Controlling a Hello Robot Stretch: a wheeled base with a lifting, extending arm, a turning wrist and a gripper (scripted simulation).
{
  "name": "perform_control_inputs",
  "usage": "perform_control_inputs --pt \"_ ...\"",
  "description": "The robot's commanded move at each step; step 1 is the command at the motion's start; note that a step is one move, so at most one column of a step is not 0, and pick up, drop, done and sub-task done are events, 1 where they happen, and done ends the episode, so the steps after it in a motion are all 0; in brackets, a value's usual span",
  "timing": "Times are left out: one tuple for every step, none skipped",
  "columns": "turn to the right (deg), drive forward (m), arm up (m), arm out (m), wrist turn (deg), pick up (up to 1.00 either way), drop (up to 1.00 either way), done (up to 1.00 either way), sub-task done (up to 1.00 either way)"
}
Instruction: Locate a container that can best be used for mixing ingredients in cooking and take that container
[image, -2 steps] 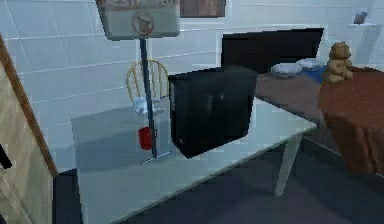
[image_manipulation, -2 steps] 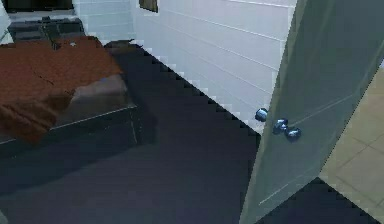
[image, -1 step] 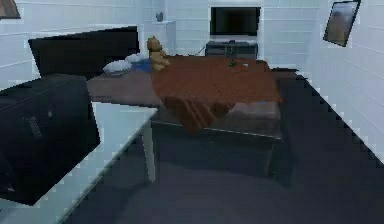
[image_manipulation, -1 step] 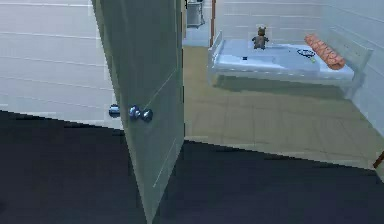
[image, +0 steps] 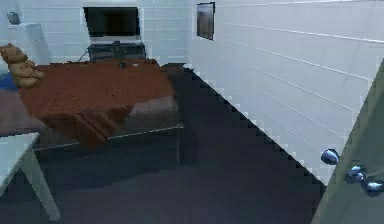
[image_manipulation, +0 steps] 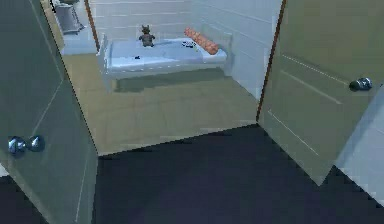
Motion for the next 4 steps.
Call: perform_control_inputs --pt "0.0 0.95 0.00 0.00 0.0 0.00 0.00 0.00 0.00" --pt "36.0 0.00 0.00 0.00 0.0 0.00 0.00 0.00 0.00" --pt "0.0 1.00 0.00 0.00 0.0 0.00 0.00 0.00 0.00" --pt "30.0 0.00 0.00 0.00 0.0 0.00 0.00 0.00 0.00"
